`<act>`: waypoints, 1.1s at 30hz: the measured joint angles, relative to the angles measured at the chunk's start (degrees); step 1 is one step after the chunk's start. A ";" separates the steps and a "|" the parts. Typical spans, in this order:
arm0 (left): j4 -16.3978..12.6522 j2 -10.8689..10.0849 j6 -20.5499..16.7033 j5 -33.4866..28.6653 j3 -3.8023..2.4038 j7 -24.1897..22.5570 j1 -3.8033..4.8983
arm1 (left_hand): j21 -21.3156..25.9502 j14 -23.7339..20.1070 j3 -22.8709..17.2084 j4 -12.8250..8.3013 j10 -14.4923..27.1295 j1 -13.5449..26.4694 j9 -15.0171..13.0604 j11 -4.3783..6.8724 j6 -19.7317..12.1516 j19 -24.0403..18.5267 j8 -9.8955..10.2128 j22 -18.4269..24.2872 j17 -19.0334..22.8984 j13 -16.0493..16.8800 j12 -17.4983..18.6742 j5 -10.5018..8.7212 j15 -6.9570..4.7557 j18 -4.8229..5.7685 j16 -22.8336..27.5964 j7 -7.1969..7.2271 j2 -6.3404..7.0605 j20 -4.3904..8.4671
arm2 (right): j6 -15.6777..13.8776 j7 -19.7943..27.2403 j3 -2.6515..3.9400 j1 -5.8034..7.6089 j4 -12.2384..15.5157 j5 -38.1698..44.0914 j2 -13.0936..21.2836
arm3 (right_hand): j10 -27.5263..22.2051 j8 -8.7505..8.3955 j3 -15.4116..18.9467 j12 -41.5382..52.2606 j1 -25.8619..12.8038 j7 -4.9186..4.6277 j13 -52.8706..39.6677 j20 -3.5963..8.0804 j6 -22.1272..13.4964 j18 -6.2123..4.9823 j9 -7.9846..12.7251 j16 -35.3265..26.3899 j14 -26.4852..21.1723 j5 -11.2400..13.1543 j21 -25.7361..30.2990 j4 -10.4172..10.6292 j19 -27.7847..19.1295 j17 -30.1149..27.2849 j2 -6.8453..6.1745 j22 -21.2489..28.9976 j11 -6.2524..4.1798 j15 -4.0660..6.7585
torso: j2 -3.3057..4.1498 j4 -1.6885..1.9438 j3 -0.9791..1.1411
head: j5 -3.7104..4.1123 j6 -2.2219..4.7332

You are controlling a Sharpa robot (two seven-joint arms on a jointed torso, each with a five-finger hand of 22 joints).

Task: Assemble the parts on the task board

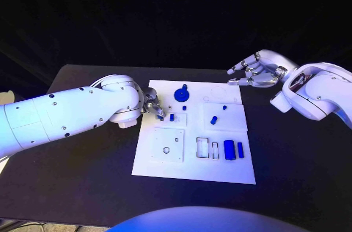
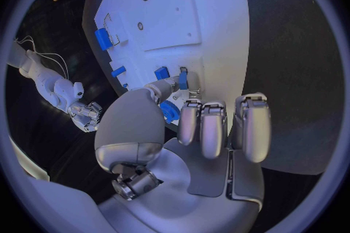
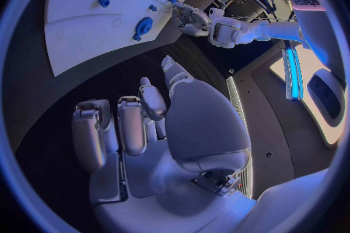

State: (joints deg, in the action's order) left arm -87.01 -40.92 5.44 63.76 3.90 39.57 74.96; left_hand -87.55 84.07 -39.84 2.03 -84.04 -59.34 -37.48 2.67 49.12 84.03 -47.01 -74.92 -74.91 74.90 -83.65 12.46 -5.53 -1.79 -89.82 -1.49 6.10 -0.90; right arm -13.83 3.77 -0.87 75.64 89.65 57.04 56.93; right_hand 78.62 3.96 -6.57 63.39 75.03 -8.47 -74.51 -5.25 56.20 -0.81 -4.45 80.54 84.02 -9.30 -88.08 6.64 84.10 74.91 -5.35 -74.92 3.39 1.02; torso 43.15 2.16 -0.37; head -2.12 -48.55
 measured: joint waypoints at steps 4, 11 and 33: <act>0.03 0.16 0.15 0.09 0.01 0.08 0.02 | 0.00 0.00 0.00 0.00 0.00 0.00 0.01 0.00 0.00 0.00 0.00 0.00 0.00 0.00 0.00 0.00 0.00 0.00 0.00 0.00 0.00 0.00 | 0.06 0.00 0.00 0.00 -0.02 -0.01 -0.07 | 0.00 0.00 0.00 0.00 0.00 0.00 0.00 0.00 0.00 0.00 0.00 0.00 0.00 0.00 0.00 0.00 0.00 0.00 0.00 0.00 0.00 0.00 | 0.00 -0.01 0.01 | -0.04 -0.05; 0.01 0.31 0.88 0.29 -0.01 0.12 0.07 | 0.00 0.00 0.00 0.00 0.00 0.00 -0.05 0.00 0.00 0.00 0.00 0.00 0.00 0.00 0.00 -0.10 0.00 -0.01 0.00 0.00 0.00 0.00 | 0.19 0.01 0.00 0.00 -0.08 -0.04 -0.13 | 0.00 0.00 0.00 0.00 0.00 0.00 0.00 0.00 0.00 0.00 0.00 0.00 0.00 0.00 0.00 0.00 0.00 -0.01 0.00 0.01 0.00 0.00 | 0.01 0.00 -0.01 | -0.09 -0.12; 0.24 0.32 2.71 0.49 -0.15 -0.03 0.22 | 0.00 0.00 0.16 -0.16 0.00 -0.39 -0.13 0.00 -0.01 0.00 -0.19 0.01 0.00 0.04 0.00 -0.46 0.00 -0.01 0.00 0.01 0.08 0.00 | 0.37 0.03 0.00 0.00 -0.17 -0.11 -0.21 | 0.00 0.00 0.00 0.00 0.00 0.00 -0.01 0.00 0.00 0.00 -0.04 0.00 0.00 0.00 0.00 0.00 0.00 0.04 0.00 0.02 0.00 0.00 | 0.01 -0.03 -0.02 | -0.23 -0.35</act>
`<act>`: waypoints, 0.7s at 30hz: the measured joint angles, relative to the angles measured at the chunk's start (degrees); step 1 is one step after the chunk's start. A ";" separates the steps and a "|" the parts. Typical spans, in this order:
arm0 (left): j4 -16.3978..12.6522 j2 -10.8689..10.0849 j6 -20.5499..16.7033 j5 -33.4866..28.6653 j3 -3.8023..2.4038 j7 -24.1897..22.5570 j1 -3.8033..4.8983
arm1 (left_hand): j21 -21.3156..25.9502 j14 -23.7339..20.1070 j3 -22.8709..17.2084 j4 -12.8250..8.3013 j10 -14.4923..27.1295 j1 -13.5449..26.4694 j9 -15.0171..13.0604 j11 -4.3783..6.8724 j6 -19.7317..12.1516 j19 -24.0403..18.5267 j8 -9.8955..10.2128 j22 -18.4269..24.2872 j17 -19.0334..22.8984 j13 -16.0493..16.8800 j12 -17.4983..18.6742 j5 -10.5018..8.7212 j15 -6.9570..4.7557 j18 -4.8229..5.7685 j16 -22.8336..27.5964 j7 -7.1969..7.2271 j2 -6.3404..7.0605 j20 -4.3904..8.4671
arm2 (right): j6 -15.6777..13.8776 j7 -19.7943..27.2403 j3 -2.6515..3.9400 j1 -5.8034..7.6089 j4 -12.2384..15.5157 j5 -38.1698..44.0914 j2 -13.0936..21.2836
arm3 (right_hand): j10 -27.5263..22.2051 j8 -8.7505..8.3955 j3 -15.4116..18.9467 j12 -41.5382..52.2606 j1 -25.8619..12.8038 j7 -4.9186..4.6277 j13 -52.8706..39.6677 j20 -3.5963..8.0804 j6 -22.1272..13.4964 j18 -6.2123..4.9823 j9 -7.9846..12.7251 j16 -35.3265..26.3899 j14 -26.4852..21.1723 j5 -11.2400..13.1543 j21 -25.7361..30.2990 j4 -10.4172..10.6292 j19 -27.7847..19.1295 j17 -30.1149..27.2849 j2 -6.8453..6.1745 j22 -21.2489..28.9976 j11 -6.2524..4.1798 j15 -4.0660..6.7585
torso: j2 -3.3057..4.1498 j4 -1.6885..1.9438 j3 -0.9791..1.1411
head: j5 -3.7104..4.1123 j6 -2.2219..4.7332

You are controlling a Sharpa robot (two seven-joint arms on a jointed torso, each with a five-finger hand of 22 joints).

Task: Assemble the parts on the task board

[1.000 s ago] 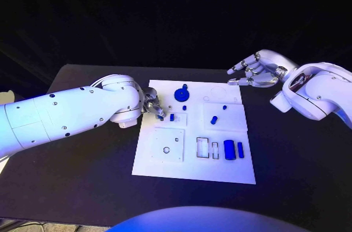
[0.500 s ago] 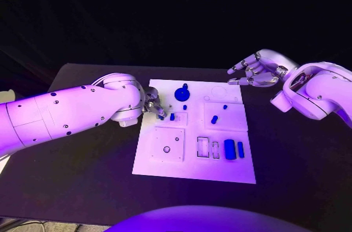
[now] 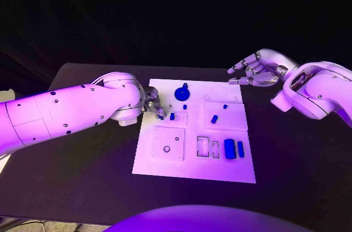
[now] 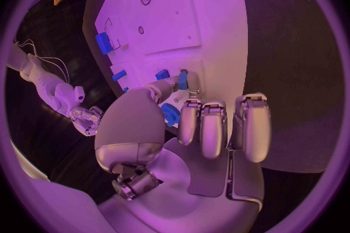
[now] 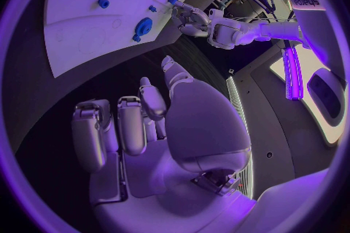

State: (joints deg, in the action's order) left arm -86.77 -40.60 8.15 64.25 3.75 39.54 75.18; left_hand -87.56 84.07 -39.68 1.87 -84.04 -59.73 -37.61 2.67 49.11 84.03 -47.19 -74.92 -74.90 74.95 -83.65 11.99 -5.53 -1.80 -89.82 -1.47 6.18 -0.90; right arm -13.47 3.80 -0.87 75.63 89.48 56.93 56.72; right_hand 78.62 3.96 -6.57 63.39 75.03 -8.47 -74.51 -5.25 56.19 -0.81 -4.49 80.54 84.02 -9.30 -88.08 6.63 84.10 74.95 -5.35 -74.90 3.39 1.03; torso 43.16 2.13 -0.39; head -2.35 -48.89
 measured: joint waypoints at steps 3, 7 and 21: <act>-0.01 0.00 0.11 0.04 -0.01 0.00 0.01 | 0.00 0.00 0.00 0.00 0.00 0.00 0.00 0.00 0.00 0.00 0.00 0.00 0.00 0.00 0.00 0.03 0.00 0.00 0.00 0.00 0.00 0.00 | 0.00 0.00 0.00 0.00 -0.01 0.00 -0.01 | 0.00 0.00 0.00 0.00 0.00 0.00 0.00 0.00 0.00 0.00 0.00 0.00 0.00 0.00 0.00 0.00 0.00 0.00 0.00 -0.01 0.00 0.00 | 0.01 0.01 0.01 | 0.04 -0.04; -0.02 0.02 0.17 0.10 -0.01 0.00 0.02 | 0.00 0.00 0.00 0.00 0.00 0.00 0.00 0.00 -0.02 0.00 0.00 0.00 0.00 0.00 0.00 0.16 0.00 0.00 0.00 0.02 0.00 0.00 | 0.01 0.01 0.00 0.00 -0.02 -0.01 -0.04 | 0.00 0.00 0.17 0.00 0.00 0.00 0.00 0.00 0.00 0.00 0.00 0.00 0.00 0.00 0.00 0.17 0.00 0.00 0.00 -0.05 0.00 0.00 | 0.00 0.01 0.00 | 0.08 -0.07; 0.53 0.45 0.96 -0.09 -0.06 0.07 0.14 | 0.00 0.00 0.00 0.00 0.00 0.18 -0.22 0.00 -0.06 0.00 -0.07 0.00 -0.04 -0.02 0.00 -1.07 0.00 0.00 0.00 0.06 -0.19 0.00 | 0.06 0.02 0.00 0.00 0.08 -0.02 -0.06 | -0.62 0.00 0.17 -1.19 0.00 0.00 0.61 0.00 0.00 0.00 0.01 -0.89 0.00 -0.23 0.52 0.17 0.00 -0.01 0.00 -0.04 0.01 0.00 | 0.02 -0.02 0.01 | 0.26 -0.41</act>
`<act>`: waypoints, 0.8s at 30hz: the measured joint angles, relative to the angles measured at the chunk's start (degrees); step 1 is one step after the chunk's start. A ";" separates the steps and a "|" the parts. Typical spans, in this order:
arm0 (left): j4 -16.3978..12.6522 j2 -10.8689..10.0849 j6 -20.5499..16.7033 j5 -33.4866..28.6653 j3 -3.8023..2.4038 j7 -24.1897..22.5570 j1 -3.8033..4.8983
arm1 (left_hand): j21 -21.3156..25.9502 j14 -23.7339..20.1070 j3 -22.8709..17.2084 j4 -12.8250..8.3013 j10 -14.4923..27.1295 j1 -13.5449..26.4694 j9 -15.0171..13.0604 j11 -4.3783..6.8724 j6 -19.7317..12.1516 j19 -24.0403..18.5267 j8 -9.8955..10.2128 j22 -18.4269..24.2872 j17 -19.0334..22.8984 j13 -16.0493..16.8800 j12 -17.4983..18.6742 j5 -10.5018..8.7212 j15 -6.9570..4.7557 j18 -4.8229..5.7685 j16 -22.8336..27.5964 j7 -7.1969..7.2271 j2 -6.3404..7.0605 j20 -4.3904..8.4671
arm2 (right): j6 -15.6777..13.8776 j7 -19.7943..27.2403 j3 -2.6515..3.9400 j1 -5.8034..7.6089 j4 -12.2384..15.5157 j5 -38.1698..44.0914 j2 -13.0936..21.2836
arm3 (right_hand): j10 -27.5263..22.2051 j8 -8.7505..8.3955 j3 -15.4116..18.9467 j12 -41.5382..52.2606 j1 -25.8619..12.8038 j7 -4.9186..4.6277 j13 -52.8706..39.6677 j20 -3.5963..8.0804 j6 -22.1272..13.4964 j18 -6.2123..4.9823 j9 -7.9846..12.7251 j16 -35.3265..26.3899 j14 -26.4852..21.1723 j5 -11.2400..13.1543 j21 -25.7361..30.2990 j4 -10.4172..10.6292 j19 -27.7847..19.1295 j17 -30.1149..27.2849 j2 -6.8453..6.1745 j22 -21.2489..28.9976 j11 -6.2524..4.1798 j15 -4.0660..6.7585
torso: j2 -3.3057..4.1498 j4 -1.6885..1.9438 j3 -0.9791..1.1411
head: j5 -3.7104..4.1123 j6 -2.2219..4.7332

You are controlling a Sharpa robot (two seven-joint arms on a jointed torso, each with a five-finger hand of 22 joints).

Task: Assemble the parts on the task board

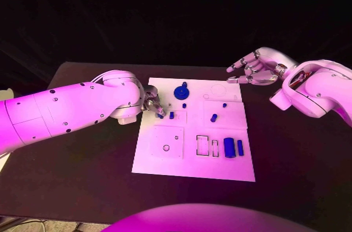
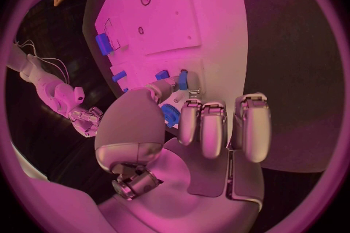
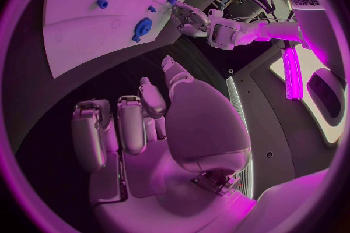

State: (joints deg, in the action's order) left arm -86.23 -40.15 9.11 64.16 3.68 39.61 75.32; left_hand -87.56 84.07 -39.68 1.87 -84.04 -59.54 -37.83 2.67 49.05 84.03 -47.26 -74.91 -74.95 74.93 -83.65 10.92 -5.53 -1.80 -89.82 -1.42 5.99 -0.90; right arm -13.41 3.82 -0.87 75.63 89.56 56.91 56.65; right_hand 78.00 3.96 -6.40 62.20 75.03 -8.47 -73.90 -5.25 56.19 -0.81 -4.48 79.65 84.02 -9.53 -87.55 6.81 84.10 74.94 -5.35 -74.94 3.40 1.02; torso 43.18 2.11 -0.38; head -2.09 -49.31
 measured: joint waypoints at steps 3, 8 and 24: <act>0.20 0.14 0.40 -0.16 -0.03 0.02 0.06 | 0.00 0.00 0.09 -0.09 0.00 0.19 -0.02 0.00 0.00 0.00 -0.10 0.00 0.00 0.00 0.00 -0.14 0.00 0.00 0.00 0.00 -0.12 0.00 | 0.01 0.00 0.00 0.00 0.03 0.00 0.02 | 0.00 0.00 0.00 0.00 0.00 0.00 0.00 0.00 0.00 0.00 0.00 0.00 0.00 0.00 0.00 0.00 0.00 0.00 0.00 0.00 0.00 0.00 | 0.00 0.00 0.00 | 0.04 -0.08; 0.49 0.25 0.88 -0.36 -0.05 0.06 0.12 | 0.00 0.00 0.46 -0.49 0.00 2.09 -0.21 0.00 0.41 0.00 -0.23 0.00 0.00 0.00 0.00 -0.14 0.00 0.00 0.00 0.42 1.19 0.00 | 0.02 -0.01 0.00 0.00 0.07 0.00 0.05 | 0.00 0.00 0.00 0.00 0.00 0.00 0.00 0.00 0.00 0.00 0.00 0.00 0.00 0.00 0.00 0.00 0.00 -0.01 0.00 0.00 0.00 0.00 | 0.00 0.01 0.01 | 0.12 -0.18; 0.79 0.38 1.32 -0.60 -0.05 0.14 0.13 | 0.00 0.00 2.16 1.22 0.00 3.80 -0.34 0.00 1.34 0.00 -0.06 0.00 0.01 -0.01 0.00 -0.12 0.00 0.00 0.00 1.13 1.88 0.00 | 0.04 0.03 0.00 0.00 0.40 -0.05 0.09 | 0.00 0.00 0.15 0.00 0.00 0.00 0.16 0.00 0.00 0.00 0.01 0.00 0.00 0.00 0.00 -0.17 0.00 -0.02 0.00 0.02 0.00 0.00 | -0.03 0.02 0.05 | 0.18 -0.27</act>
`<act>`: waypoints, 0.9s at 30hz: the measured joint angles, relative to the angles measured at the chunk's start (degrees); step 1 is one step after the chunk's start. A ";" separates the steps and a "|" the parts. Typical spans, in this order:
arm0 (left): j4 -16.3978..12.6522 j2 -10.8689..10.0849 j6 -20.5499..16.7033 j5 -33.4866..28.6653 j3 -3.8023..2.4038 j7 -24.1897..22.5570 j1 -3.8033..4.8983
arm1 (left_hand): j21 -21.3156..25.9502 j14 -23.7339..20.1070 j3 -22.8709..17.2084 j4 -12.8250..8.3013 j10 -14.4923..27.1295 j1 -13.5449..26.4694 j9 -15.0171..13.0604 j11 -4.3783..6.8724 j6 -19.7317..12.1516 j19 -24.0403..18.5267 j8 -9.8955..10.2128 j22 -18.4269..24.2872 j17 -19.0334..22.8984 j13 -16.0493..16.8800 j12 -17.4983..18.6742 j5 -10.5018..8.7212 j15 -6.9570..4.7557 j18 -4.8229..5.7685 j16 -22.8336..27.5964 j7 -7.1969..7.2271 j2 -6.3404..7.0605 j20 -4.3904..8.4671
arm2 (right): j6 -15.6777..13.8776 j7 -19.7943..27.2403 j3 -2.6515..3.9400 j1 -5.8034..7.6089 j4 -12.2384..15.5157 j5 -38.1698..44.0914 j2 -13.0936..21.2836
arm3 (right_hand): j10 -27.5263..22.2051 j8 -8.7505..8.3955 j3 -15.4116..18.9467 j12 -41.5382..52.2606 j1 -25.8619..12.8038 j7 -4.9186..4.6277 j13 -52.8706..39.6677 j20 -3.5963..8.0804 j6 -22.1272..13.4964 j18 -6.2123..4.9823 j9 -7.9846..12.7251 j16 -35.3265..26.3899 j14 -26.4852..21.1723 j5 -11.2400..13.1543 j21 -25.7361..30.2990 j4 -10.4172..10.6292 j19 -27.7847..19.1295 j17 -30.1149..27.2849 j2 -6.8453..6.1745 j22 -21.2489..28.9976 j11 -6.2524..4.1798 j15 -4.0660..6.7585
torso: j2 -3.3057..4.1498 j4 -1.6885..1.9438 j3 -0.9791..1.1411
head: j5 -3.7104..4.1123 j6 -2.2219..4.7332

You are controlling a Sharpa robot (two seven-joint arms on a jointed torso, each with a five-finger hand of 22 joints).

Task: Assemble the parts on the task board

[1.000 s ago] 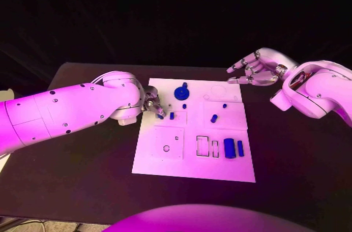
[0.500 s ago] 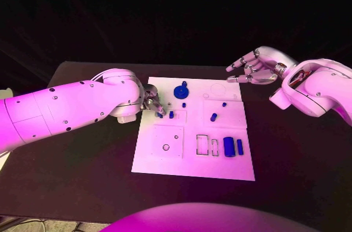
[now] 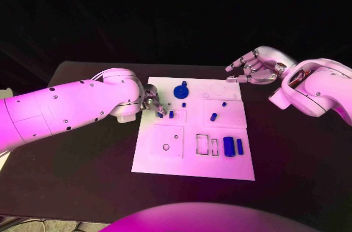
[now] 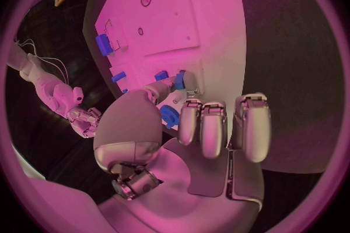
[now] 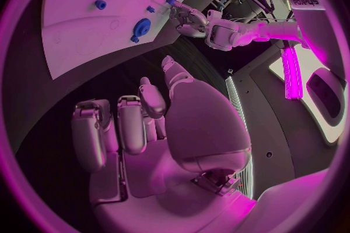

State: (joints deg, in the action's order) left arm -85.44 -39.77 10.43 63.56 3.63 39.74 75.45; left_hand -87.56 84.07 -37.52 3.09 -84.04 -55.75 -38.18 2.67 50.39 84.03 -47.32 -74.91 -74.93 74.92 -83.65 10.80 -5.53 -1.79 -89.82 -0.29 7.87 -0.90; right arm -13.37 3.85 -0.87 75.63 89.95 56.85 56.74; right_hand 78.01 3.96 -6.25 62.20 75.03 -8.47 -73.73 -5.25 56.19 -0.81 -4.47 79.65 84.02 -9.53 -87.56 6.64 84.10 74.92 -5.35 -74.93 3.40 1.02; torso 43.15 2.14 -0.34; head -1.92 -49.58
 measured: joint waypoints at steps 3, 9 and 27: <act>0.00 0.04 -0.01 -0.08 0.02 0.00 -0.03 | 0.00 0.00 0.23 0.23 0.21 0.06 -0.01 0.21 0.30 0.00 0.00 0.00 0.00 0.00 0.00 0.00 0.00 0.00 0.00 0.09 0.06 0.00 | 0.00 0.05 0.00 0.00 0.05 -0.04 -0.01 | 0.00 0.00 0.00 0.00 0.00 0.00 0.00 0.00 0.00 0.00 0.00 0.00 0.00 0.00 0.00 0.00 0.00 0.00 0.00 0.00 0.00 0.00 | 0.00 0.01 0.00 | -0.02 -0.01; 0.00 0.07 -0.02 -0.25 0.05 0.00 -0.06 | -0.31 0.00 0.70 0.42 0.00 0.53 -0.26 0.42 0.40 0.00 -0.36 0.00 0.00 0.00 0.00 0.02 0.00 0.00 0.00 0.18 0.08 0.00 | 0.00 0.11 0.00 0.00 0.10 -0.09 -0.02 | 0.00 0.00 0.00 0.00 0.00 0.00 0.00 0.00 0.00 0.00 0.00 0.00 0.00 0.00 0.00 0.00 0.00 -0.01 0.00 0.01 0.00 0.00 | -0.01 -0.01 -0.02 | -0.04 -0.08; 0.29 0.15 -0.10 -0.61 0.11 0.00 -0.16 | -0.52 0.00 2.60 1.65 0.00 1.72 -0.35 0.42 1.02 0.01 -0.60 0.01 0.01 -0.01 0.00 0.27 -0.42 0.00 0.00 0.41 1.27 0.42 | -0.05 0.49 0.00 0.00 0.15 -0.13 -0.20 | 0.00 0.00 0.00 -0.54 0.23 0.00 0.29 0.00 0.00 0.00 0.01 -0.54 0.00 0.00 0.24 0.00 0.00 -0.02 0.23 0.02 0.00 0.00 | -0.01 0.02 -0.07 | -0.07 -0.16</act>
State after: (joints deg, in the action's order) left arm -85.16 -39.62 10.33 62.95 3.74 39.74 75.29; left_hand -88.08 84.07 -34.92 4.73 -84.05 -54.02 -38.52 3.09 51.41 84.03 -47.92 -74.90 -74.92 74.91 -83.65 11.07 -5.94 -1.80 -89.82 0.13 9.14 -0.48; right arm -13.42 4.34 -0.87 75.63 90.10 56.72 56.55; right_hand 78.01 3.96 -6.25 61.66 75.26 -8.47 -73.44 -5.25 56.19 -0.81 -4.46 79.12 84.02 -9.53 -87.31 6.64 84.10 74.90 -5.12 -74.91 3.40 1.02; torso 43.14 2.16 -0.40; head -1.99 -49.74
